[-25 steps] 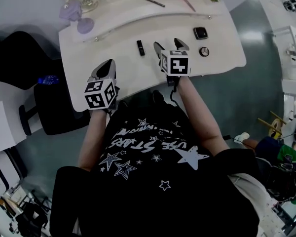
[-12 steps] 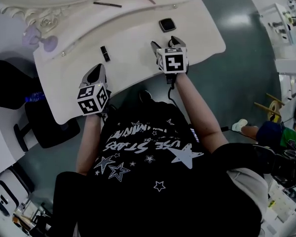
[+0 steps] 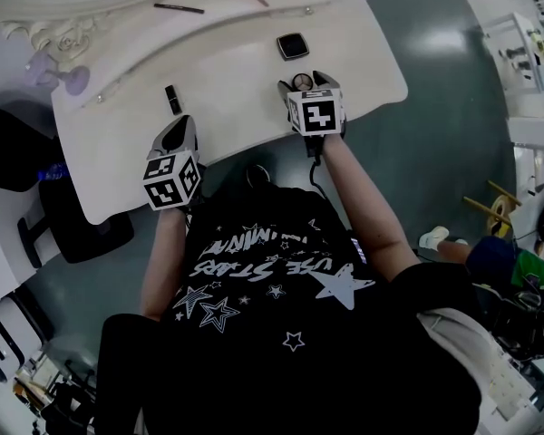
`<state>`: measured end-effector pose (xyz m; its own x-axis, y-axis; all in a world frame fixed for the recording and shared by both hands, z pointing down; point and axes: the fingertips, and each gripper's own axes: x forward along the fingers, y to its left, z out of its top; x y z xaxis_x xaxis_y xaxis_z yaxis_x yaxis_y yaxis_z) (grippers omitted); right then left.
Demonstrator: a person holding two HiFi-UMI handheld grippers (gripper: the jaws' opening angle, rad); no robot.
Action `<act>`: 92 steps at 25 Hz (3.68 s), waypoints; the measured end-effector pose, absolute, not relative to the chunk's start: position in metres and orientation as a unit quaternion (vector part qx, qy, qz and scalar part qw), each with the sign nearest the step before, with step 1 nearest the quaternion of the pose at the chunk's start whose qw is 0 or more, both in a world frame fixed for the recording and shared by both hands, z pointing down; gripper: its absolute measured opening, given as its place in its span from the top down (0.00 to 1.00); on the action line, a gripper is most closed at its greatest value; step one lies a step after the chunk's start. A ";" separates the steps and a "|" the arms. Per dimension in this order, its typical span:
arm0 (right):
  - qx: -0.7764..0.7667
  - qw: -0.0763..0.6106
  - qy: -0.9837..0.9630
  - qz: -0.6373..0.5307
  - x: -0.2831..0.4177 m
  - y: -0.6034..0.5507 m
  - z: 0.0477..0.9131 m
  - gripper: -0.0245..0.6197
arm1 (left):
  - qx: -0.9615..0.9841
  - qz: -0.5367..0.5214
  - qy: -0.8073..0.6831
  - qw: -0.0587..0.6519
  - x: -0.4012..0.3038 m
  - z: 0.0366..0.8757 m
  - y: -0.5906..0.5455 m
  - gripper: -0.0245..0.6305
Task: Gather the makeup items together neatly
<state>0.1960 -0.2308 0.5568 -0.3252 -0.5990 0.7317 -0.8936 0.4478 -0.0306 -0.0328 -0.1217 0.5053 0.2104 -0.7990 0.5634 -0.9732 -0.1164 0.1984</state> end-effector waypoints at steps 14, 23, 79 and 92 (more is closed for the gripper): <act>0.461 0.353 -0.781 0.233 0.208 -0.233 0.576 0.52 | 0.707 0.157 -0.634 0.272 -0.027 0.508 -0.112 0.96; 0.454 0.345 -0.789 0.228 0.206 -0.234 0.565 0.55 | 0.697 0.155 -0.647 0.269 -0.034 0.503 -0.108 0.96; 0.347 0.390 -0.834 0.181 -0.044 -0.204 0.577 0.55 | 0.708 0.141 -0.622 0.303 -0.206 0.508 -0.086 0.96; 0.356 0.379 -0.829 0.205 -0.040 -0.200 0.573 0.45 | 0.725 0.141 -0.604 0.300 -0.204 0.508 -0.082 0.96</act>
